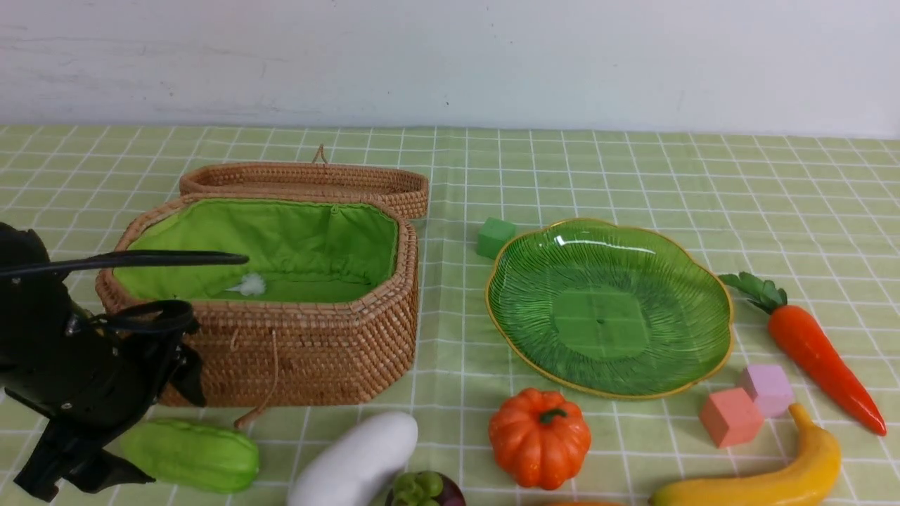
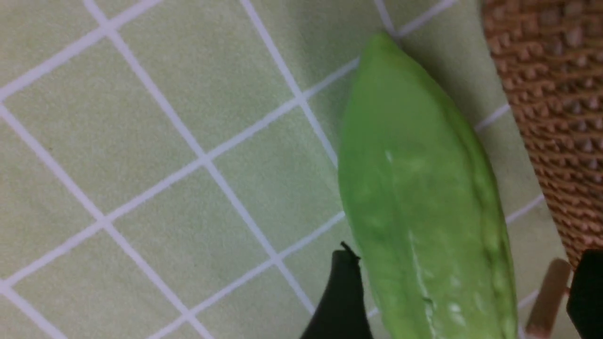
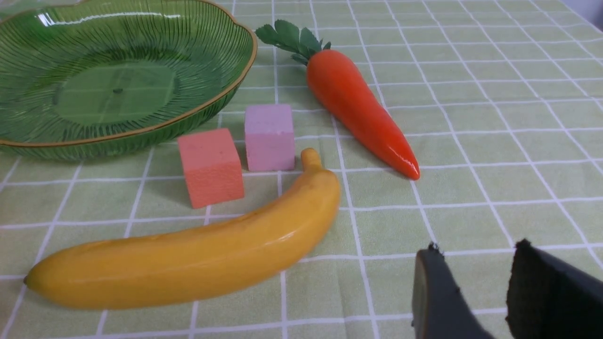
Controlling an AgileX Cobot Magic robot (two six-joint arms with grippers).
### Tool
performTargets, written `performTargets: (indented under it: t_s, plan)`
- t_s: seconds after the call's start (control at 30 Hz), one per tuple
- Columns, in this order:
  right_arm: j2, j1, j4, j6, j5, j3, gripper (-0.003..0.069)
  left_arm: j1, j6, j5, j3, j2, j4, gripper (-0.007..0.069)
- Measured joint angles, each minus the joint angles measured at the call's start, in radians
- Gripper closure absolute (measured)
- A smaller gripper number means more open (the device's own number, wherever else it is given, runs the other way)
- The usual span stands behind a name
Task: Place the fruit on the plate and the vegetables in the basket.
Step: Take a chayote with your left arm and place it on the basket on the left.
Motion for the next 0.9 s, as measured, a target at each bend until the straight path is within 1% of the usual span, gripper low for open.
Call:
performTargets:
  t_s: [0.13, 0.53, 0.63, 0.77, 0.83, 0.9]
  plan:
    - [0.000, 0.000, 0.000, 0.000, 0.000, 0.000, 0.0418, 0.000, -0.021, -0.019, 0.000, 0.039, 0.035, 0.0048]
    - [0.000, 0.000, 0.000, 0.000, 0.000, 0.000, 0.0418, 0.000, -0.023, -0.078, -0.001, 0.129, 0.048, 0.0053]
    - [0.000, 0.000, 0.000, 0.000, 0.000, 0.000, 0.0418, 0.000, -0.017, -0.079, -0.001, 0.129, 0.049, 0.0079]
    - [0.000, 0.000, 0.000, 0.000, 0.000, 0.000, 0.0418, 0.000, 0.003, -0.058, -0.004, 0.127, 0.049, 0.0151]
    - [0.000, 0.000, 0.000, 0.000, 0.000, 0.000, 0.0418, 0.000, 0.008, -0.033, -0.004, 0.124, 0.049, 0.0151]
    - [0.000, 0.000, 0.000, 0.000, 0.000, 0.000, 0.0418, 0.000, 0.039, 0.016, -0.004, 0.105, 0.049, 0.0151]
